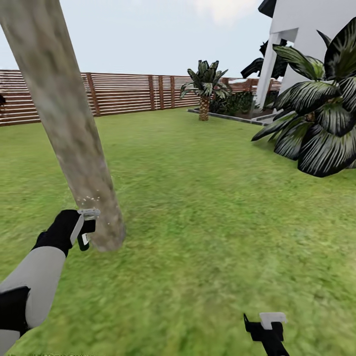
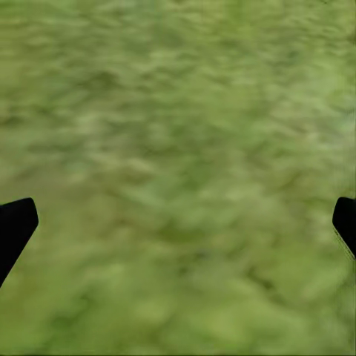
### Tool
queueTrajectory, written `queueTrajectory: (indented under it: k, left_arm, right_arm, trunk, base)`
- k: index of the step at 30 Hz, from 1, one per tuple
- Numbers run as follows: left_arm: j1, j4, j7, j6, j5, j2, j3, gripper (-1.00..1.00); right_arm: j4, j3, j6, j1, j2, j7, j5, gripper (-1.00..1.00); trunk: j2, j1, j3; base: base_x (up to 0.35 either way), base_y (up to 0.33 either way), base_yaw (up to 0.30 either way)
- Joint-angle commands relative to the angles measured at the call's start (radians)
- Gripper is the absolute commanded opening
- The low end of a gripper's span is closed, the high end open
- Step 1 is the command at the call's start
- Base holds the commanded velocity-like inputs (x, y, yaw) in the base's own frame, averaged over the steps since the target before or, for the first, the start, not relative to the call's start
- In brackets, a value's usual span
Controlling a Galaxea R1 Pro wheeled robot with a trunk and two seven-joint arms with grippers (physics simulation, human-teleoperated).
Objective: In the garden, pick up the pesticide atomizer on the floor and spray pesticide onto both trees until each tree trunk is fully covered.
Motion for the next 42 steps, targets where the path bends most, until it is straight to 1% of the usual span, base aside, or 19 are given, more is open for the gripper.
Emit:
queueTrajectory:
  k: [1, 6, 12, 15, 18, 24, 25, 28, 32, 38, 42]
  left_arm:
    - [0.004, -0.001, -0.004, 0.004, -0.011, -0.003, 0.003, -1.00]
    - [0.027, -0.001, -0.004, 0.001, -0.009, -0.007, 0.002, -1.00]
    - [0.047, 0.000, -0.004, 0.000, -0.012, -0.002, 0.005, -1.00]
    - [0.067, -0.001, -0.004, -0.002, -0.011, 0.001, 0.005, -1.00]
    - [0.070, -0.001, -0.004, -0.002, -0.012, 0.001, 0.005, -1.00]
    - [0.071, -0.001, -0.003, -0.001, -0.012, 0.001, 0.005, -1.00]
    - [0.079, -0.001, -0.003, -0.001, -0.012, 0.002, 0.006, -1.00]
    - [0.098, -0.001, -0.004, -0.002, -0.012, 0.017, 0.007, -1.00]
    - [0.107, -0.001, -0.004, -0.003, -0.011, 0.020, 0.007, -1.00]
    - [0.108, -0.001, -0.004, -0.004, -0.011, 0.019, 0.007, -1.00]
    - [0.109, -0.001, -0.004, -0.004, -0.011, 0.019, 0.007, -1.00]
  right_arm:
    - [0.001, -0.004, -0.003, -0.001, 0.000, -0.005, 0.011, 1.00]
    - [0.001, -0.005, -0.003, 0.000, 0.000, -0.005, 0.011, 1.00]
    - [0.001, -0.005, -0.003, 0.000, -0.001, -0.005, 0.011, 1.00]
    - [0.001, -0.005, -0.003, 0.000, 0.000, -0.005, 0.011, 1.00]
    - [0.001, -0.005, -0.003, 0.000, 0.000, -0.005, 0.011, 1.00]
    - [0.001, -0.005, -0.003, 0.000, 0.000, -0.005, 0.011, 1.00]
    - [0.001, -0.005, -0.003, 0.000, 0.000, -0.005, 0.011, 1.00]
    - [0.001, -0.005, -0.003, 0.000, 0.000, -0.005, 0.011, 1.00]
    - [0.001, -0.005, -0.003, 0.000, 0.000, -0.005, 0.011, 1.00]
    - [0.001, -0.005, -0.003, -0.001, 0.000, -0.005, 0.011, 1.00]
    - [0.001, -0.005, -0.003, -0.001, 0.000, -0.005, 0.011, 1.00]
  trunk:
    - [0.000, 0.000, -0.001]
    - [0.000, 0.000, -0.001]
    - [0.000, 0.000, -0.001]
    - [0.000, 0.000, -0.001]
    - [0.000, 0.000, -0.001]
    - [0.000, 0.000, -0.001]
    - [0.000, 0.000, -0.001]
    - [0.000, 0.000, -0.001]
    - [0.000, 0.000, -0.001]
    - [0.000, 0.000, -0.001]
    - [0.000, 0.000, -0.001]
  base:
    - [0.155, -0.260, 0.269]
    - [0.160, -0.258, 0.074]
    - [0.142, -0.258, 0.001]
    - [0.097, -0.263, 0.000]
    - [0.105, -0.264, 0.041]
    - [0.181, -0.235, 0.250]
    - [0.229, -0.200, 0.276]
    - [0.235, -0.194, 0.277]
    - [0.236, -0.191, 0.266]
    - [0.216, -0.201, 0.047]
    - [0.035, -0.265, 0.001]
